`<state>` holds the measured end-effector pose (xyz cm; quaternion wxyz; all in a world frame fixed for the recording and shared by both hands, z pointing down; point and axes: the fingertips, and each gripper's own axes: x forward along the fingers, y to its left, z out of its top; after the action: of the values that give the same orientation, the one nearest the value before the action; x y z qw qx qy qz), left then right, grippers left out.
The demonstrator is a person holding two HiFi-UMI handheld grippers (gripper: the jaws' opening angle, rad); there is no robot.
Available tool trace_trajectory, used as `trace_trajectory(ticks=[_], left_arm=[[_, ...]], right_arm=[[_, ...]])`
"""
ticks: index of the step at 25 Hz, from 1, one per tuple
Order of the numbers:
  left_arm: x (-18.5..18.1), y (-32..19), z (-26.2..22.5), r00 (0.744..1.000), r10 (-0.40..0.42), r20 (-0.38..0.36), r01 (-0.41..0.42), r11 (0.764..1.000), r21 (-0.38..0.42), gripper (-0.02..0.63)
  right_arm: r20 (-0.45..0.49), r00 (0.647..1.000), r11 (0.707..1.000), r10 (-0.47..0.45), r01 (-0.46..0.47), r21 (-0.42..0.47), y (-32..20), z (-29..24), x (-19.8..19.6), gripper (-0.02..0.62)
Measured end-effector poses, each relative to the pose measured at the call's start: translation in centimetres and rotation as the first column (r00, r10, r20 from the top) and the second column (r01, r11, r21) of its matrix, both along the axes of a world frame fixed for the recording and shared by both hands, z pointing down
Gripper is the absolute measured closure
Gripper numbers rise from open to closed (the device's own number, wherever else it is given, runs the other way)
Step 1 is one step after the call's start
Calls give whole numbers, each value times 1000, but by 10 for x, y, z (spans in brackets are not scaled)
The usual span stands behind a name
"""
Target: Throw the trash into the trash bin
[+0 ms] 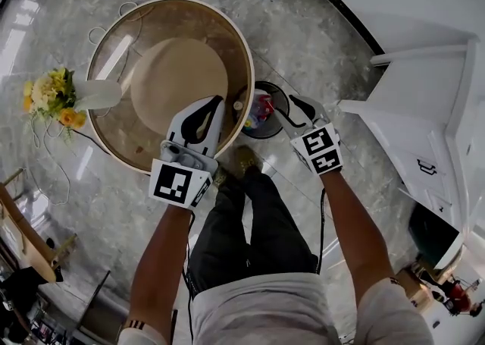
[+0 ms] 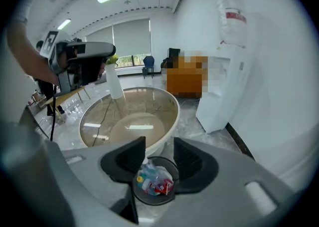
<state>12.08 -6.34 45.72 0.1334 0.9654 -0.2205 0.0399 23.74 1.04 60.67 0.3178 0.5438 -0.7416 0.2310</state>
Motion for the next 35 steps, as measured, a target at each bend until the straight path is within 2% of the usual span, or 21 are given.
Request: trace_trajectory(ticks=[5,9,13,20,26,35], left_arm=[[-4,0,-24,1000,-17,-11,17,1000,14,606],[-7,-3,-48,999,-37,-21,38,999,36,606],[-17,-4,-74,997,-68,-33,69,996,50,606],[-39,-3,-127,991,-112,-71,118,988,98,606],[-65,4,-166,984,-157,-80,166,978,126,606],[-102,26,-238,973,-203,-106,221,954,202,606]], right_arm=[[41,999,993,10,-15,119,-16,-48,-8,515],[85,996,975,10,-29,221,-34,-92,-14,593],[155,988,946,-26,-26,323,-50,-141,-34,594],[230,956,869,-185,50,492,-67,-228,-91,594],[239,919,799,-313,118,590,-62,-292,-139,594],[207,878,708,-431,187,682,-42,-377,-184,594]])
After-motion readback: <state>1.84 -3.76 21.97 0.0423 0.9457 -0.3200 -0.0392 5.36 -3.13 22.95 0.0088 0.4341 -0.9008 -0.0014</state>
